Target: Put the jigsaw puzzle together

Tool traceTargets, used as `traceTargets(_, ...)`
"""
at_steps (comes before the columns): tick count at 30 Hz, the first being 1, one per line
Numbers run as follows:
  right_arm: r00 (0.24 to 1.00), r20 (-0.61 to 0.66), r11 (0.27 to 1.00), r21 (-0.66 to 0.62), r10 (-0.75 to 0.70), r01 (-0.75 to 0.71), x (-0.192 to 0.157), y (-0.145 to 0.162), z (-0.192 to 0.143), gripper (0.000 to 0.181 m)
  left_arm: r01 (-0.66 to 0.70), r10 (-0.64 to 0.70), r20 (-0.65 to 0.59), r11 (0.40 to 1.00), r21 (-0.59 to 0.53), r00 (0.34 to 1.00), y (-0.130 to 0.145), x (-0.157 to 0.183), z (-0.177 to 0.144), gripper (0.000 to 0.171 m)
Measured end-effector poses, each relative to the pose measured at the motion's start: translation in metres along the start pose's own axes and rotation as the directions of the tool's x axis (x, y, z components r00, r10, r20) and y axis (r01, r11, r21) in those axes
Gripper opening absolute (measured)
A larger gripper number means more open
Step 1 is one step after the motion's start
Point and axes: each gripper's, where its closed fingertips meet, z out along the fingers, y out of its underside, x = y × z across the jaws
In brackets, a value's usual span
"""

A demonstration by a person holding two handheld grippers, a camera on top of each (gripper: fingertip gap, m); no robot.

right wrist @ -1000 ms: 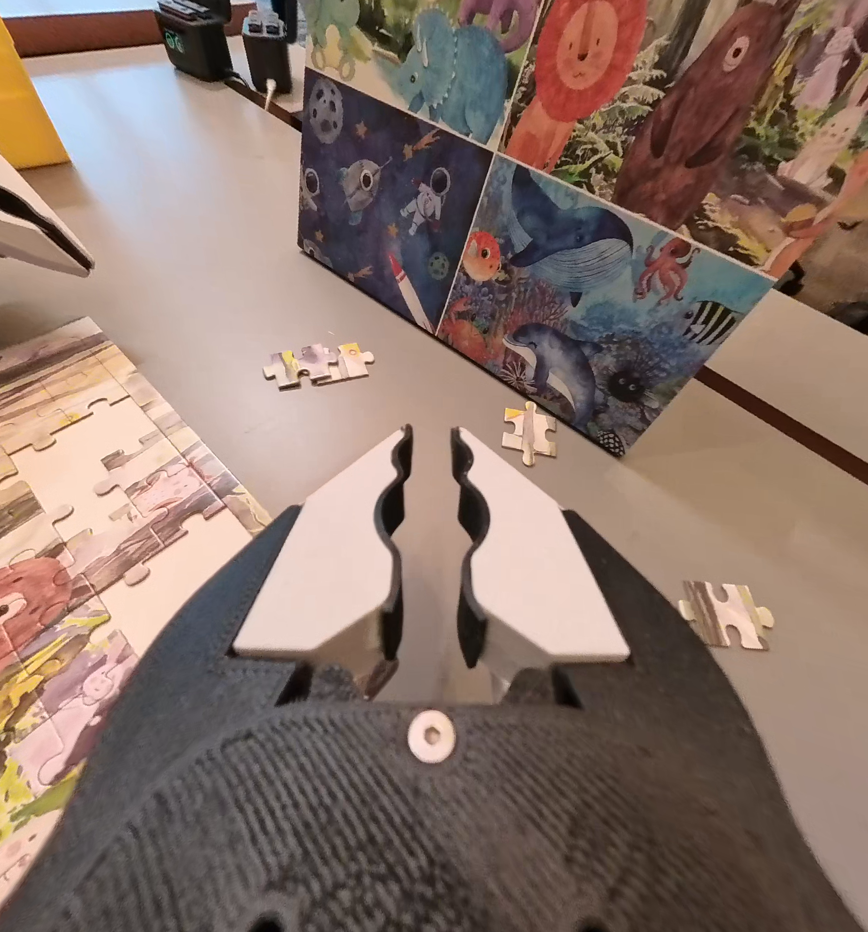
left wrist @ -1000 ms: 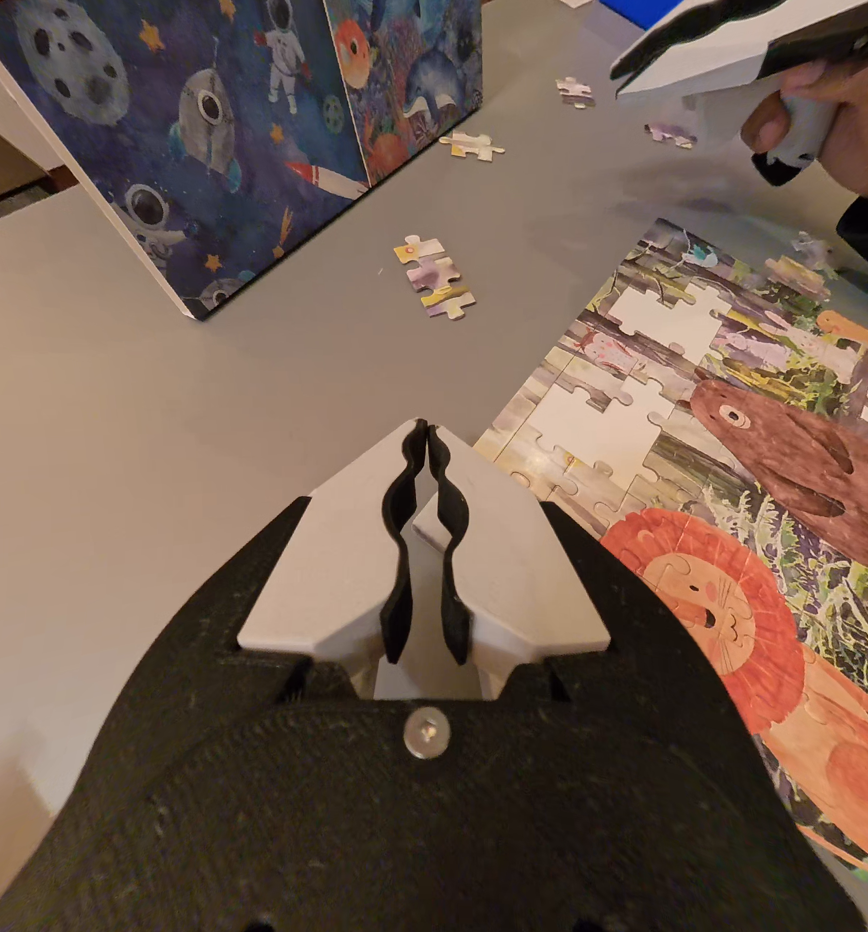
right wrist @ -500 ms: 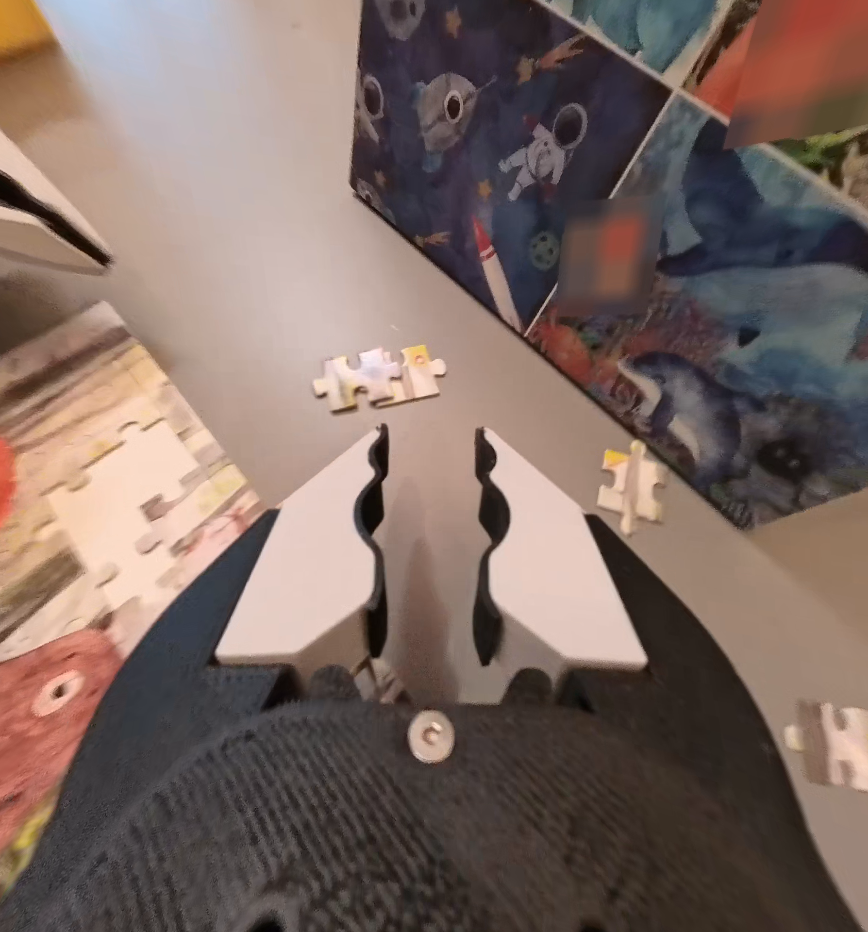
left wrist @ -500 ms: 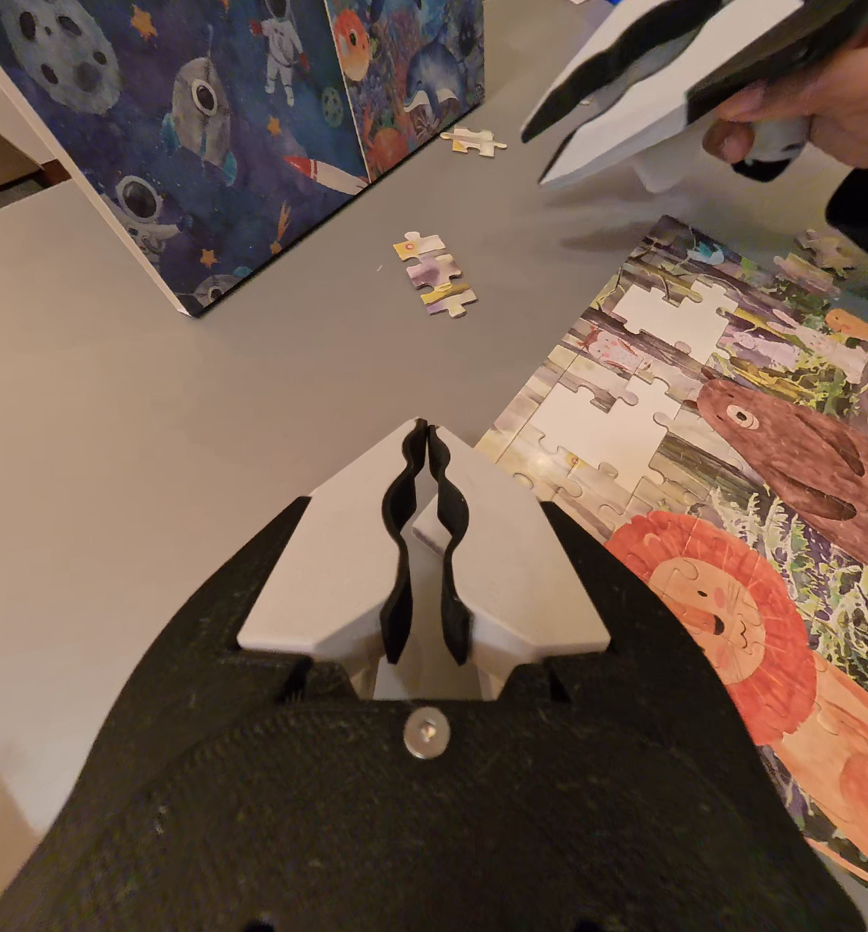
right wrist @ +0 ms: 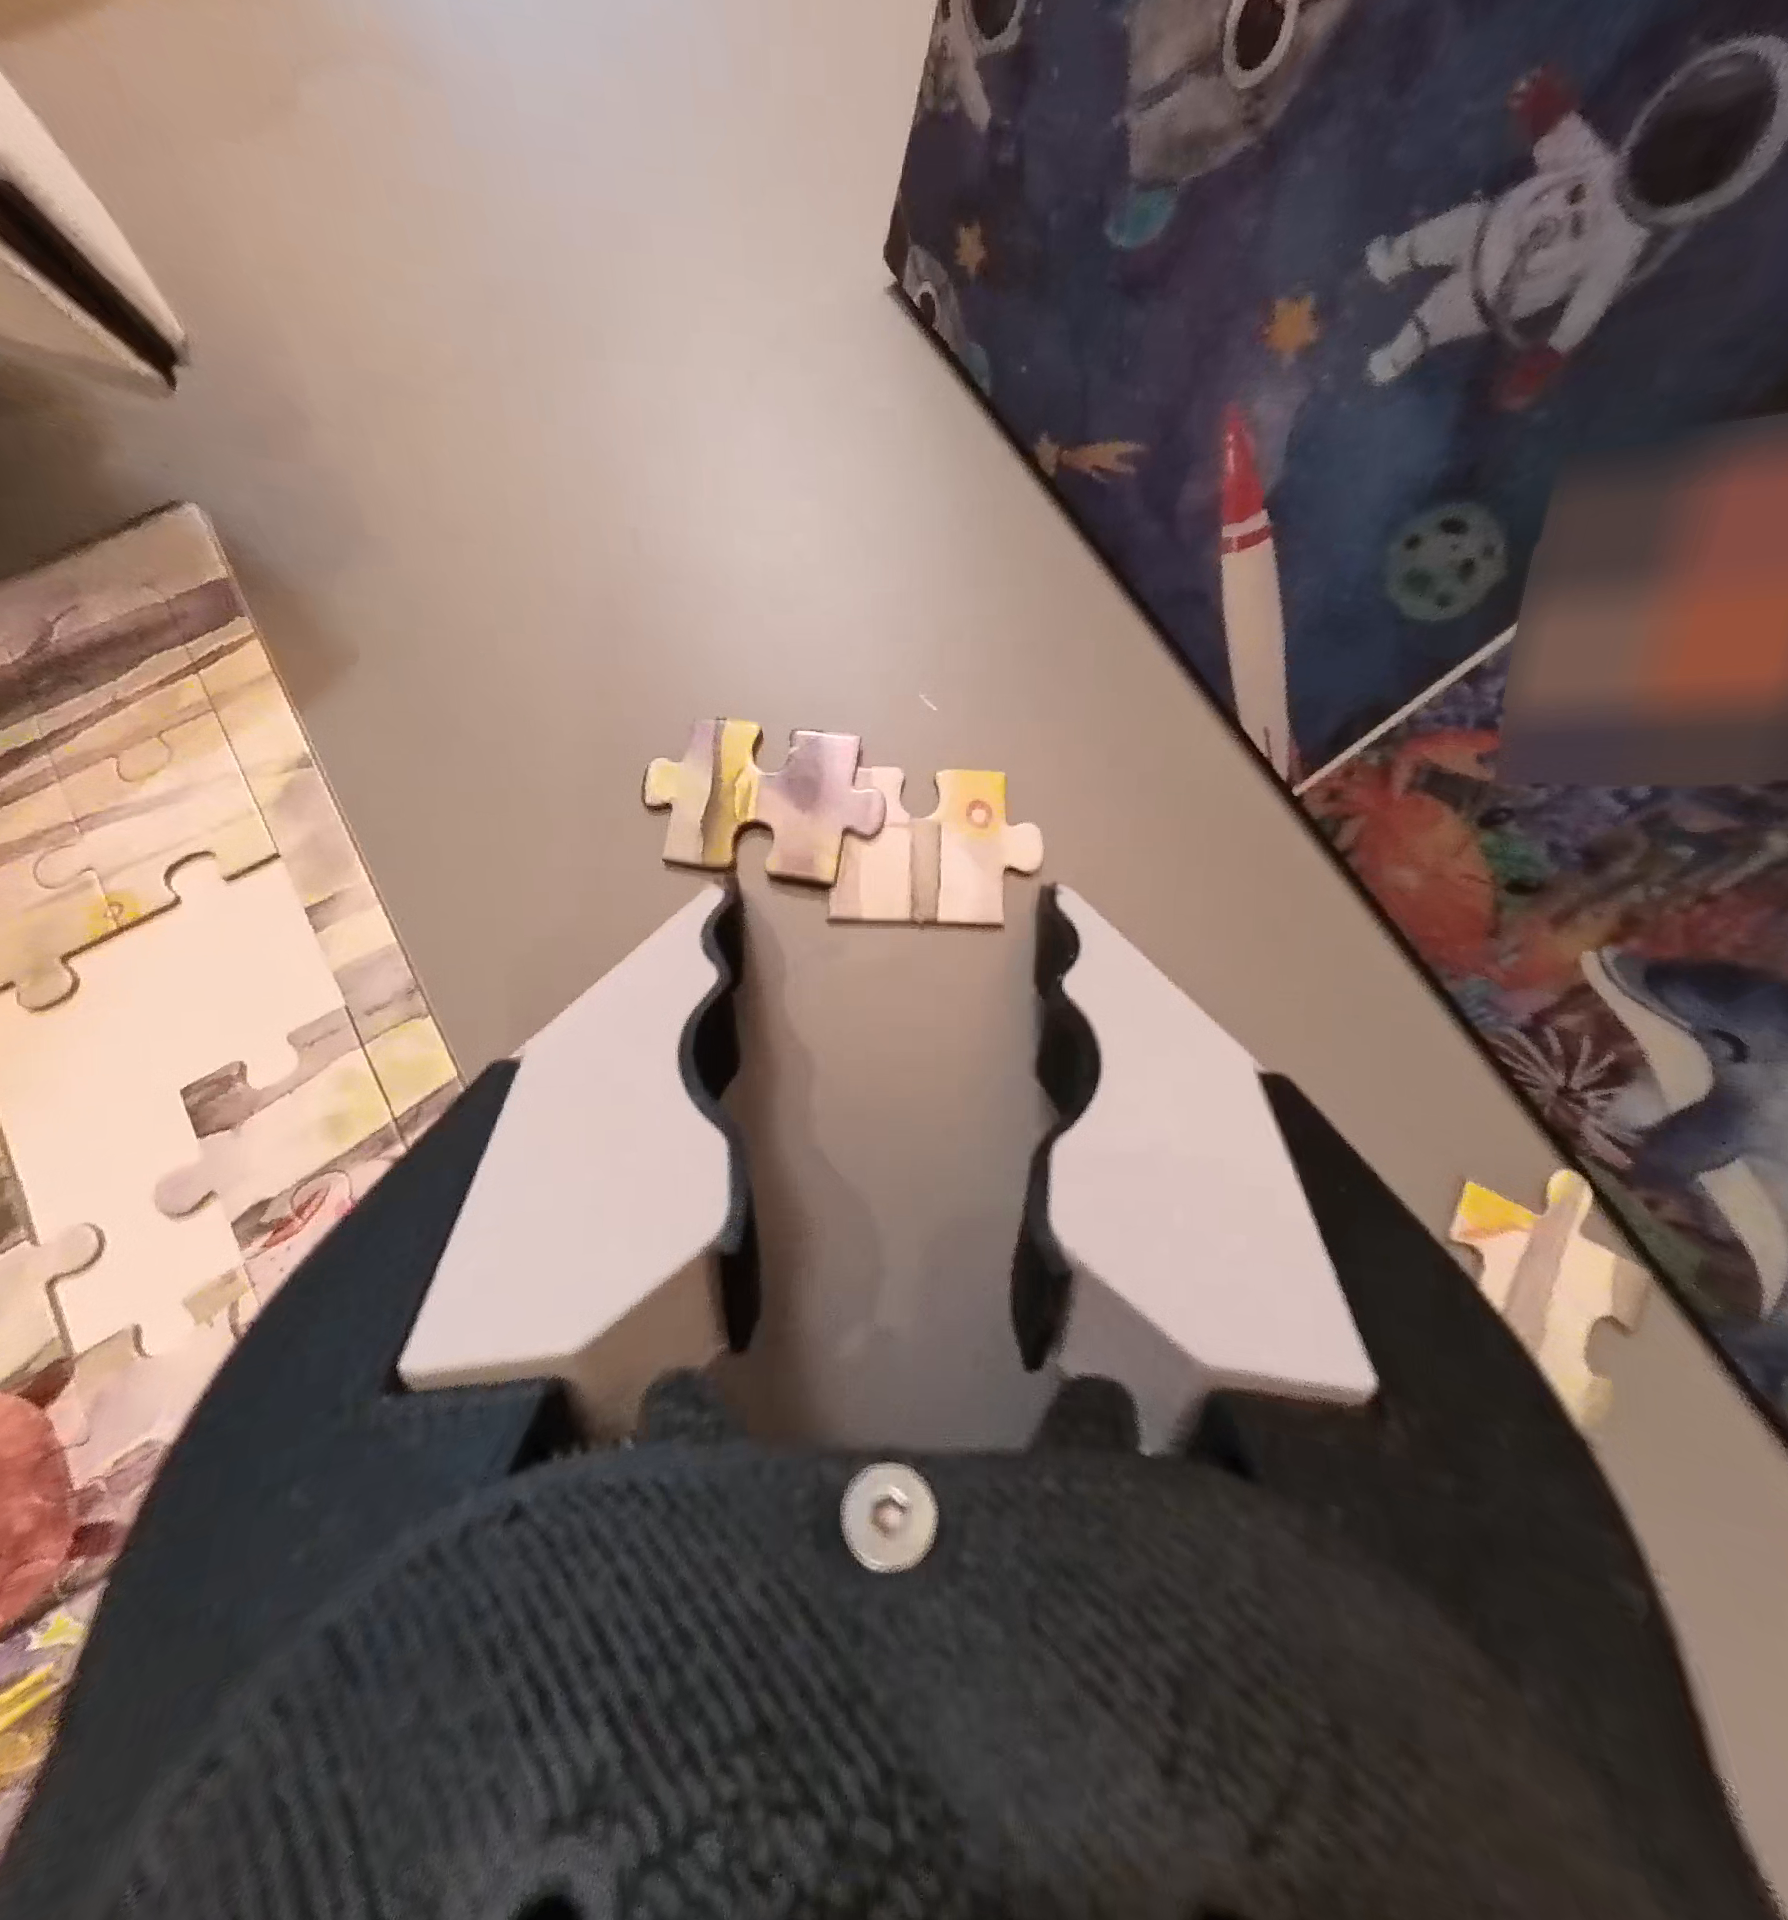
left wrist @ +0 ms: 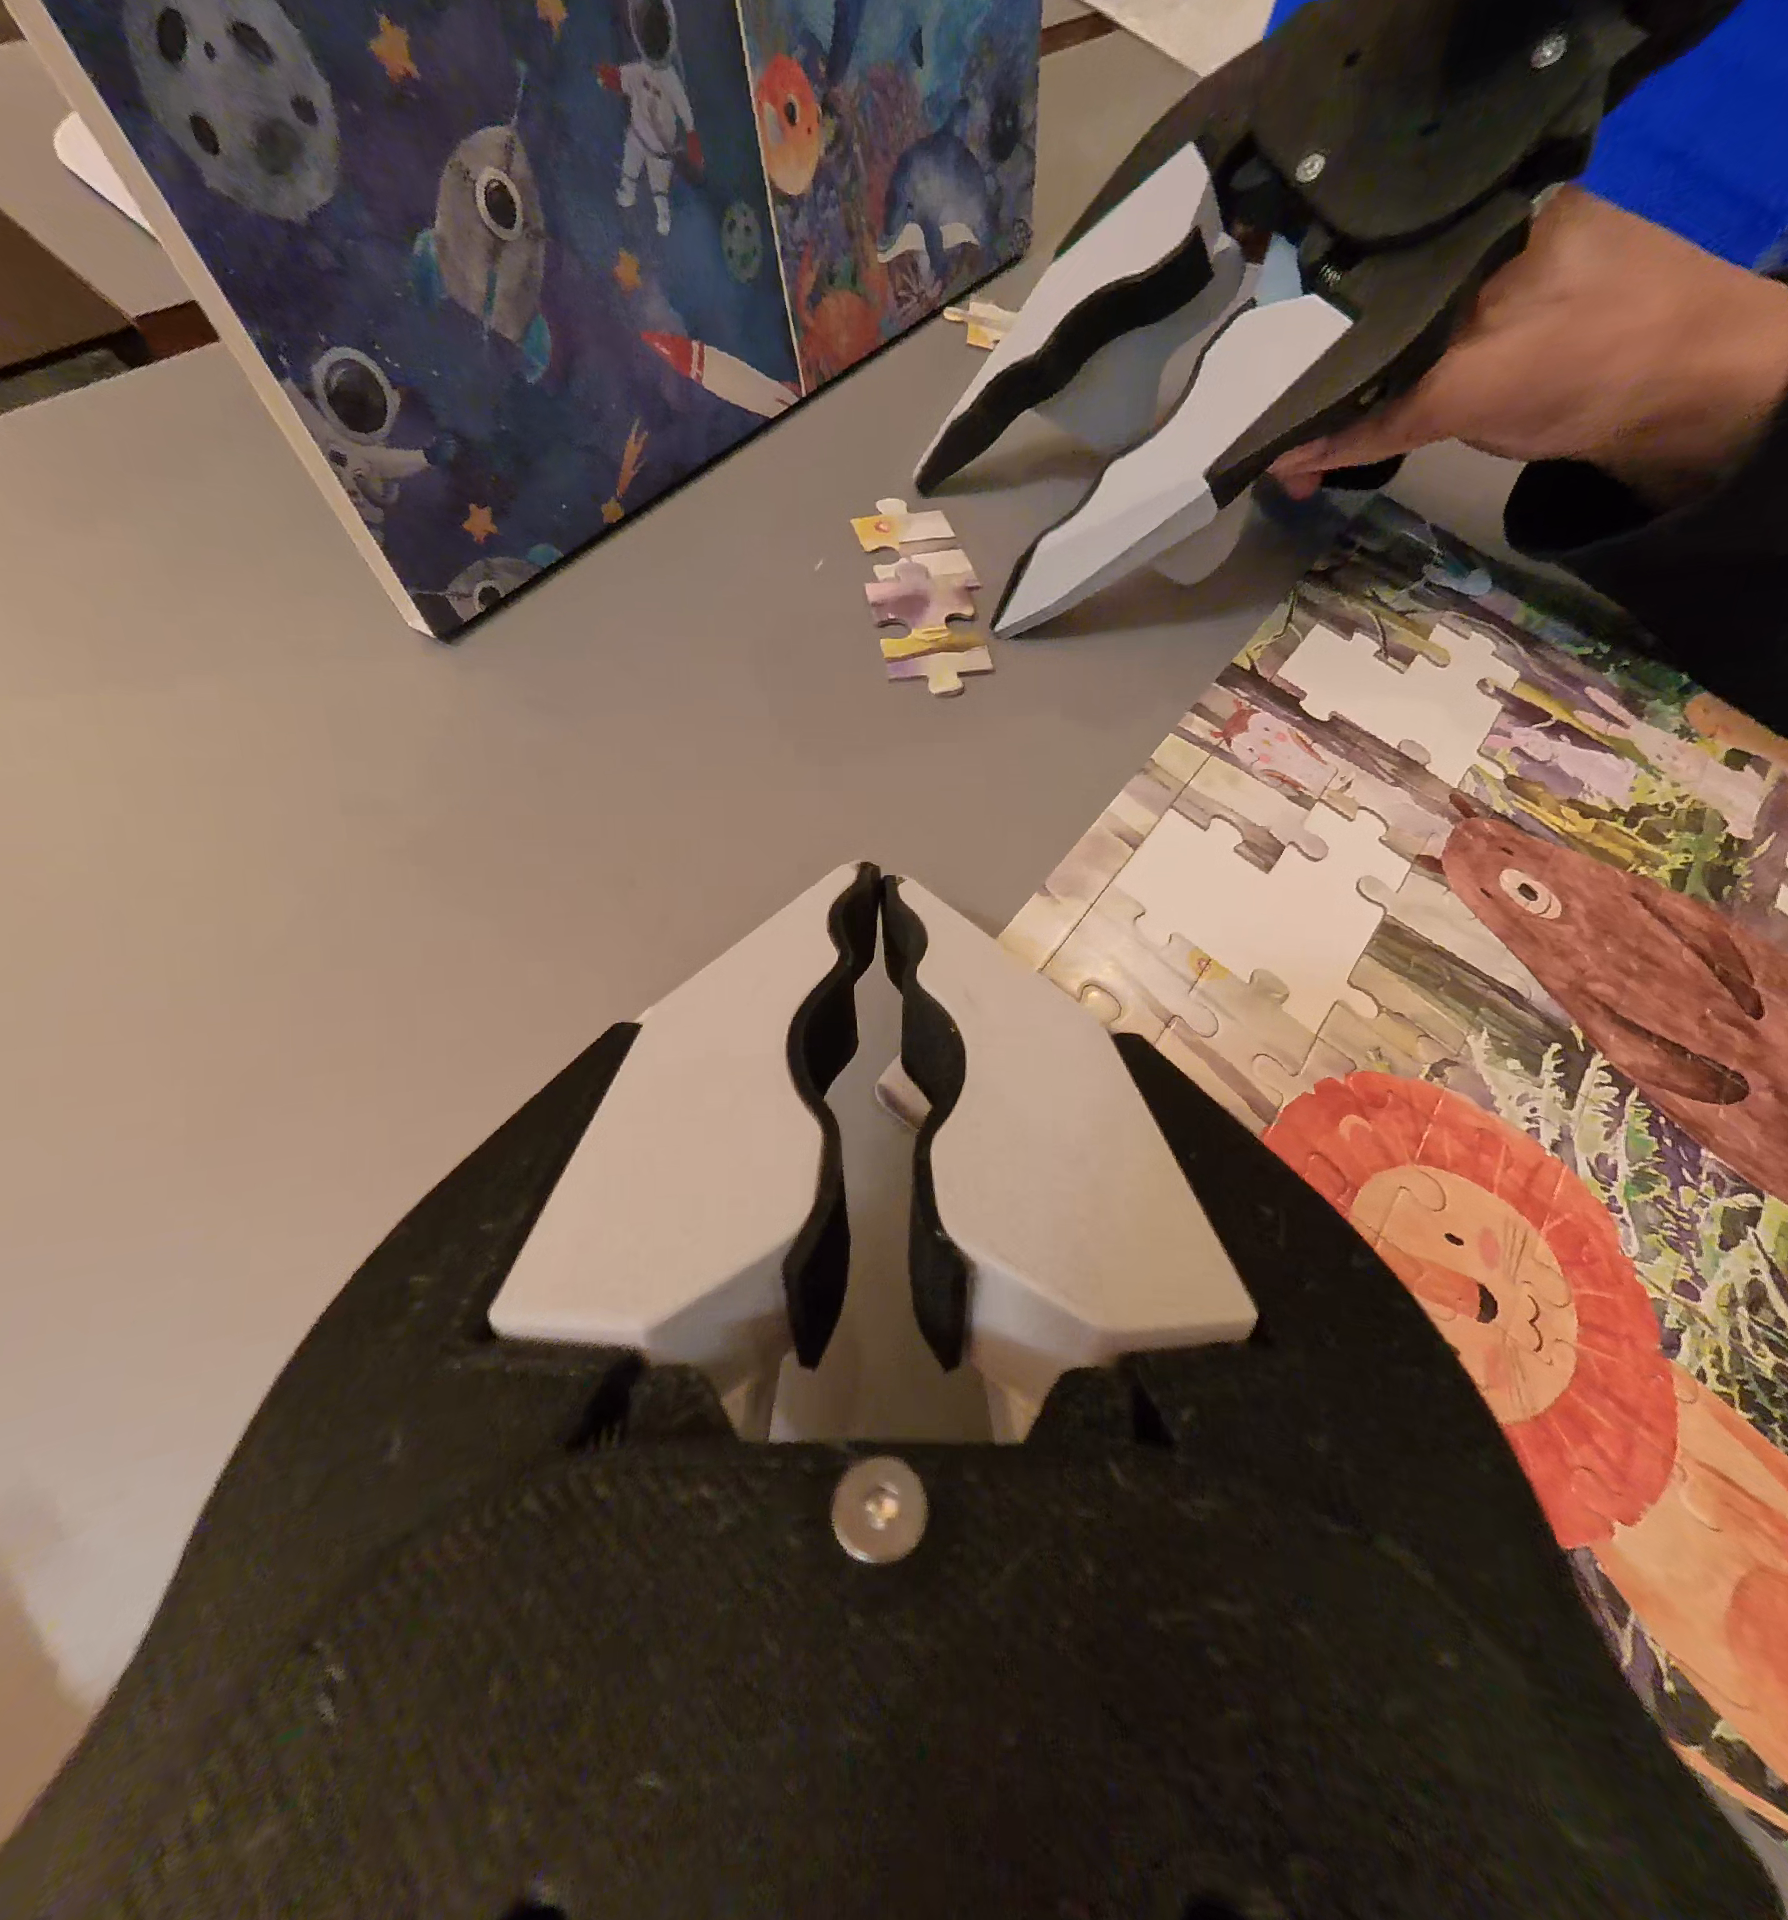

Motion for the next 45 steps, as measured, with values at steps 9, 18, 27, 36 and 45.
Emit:
traceTargets(9,1.000,0.019,1.000,0.025,-0.020,0.019,0.000,-0.002,0.001,0.031,-0.016,0.016,-0.005,1.000,-0.014,1.000,0.002,0.003,0.002,0.000)
traceTargets(18,0.996,-0.082,0.998,0.064,0.016,-0.011,0.021,0.011,-0.035,0.031,-0.021,0.021,-0.003,1.000,0.000,1.000,-0.001,0.004,0.000,0.000)
traceTargets(27,0.996,0.079,0.970,0.241,-0.045,0.025,-0.039,-0.015,-0.072,0.031,-0.018,0.018,-0.022,1.000,-0.006,1.000,0.001,0.008,0.003,0.000)
traceTargets(36,0.930,0.248,0.956,0.183,-0.270,0.229,-0.131,0.000,-0.056,0.031,-0.048,0.047,-0.047,0.999,-0.012,0.998,0.000,0.020,0.005,0.000)
traceTargets(45,0.901,0.284,0.944,0.102,-0.329,0.313,-0.149,0.017,-0.036,0.031,-0.050,0.048,-0.057,0.998,-0.028,0.997,0.004,0.023,0.009,0.000)
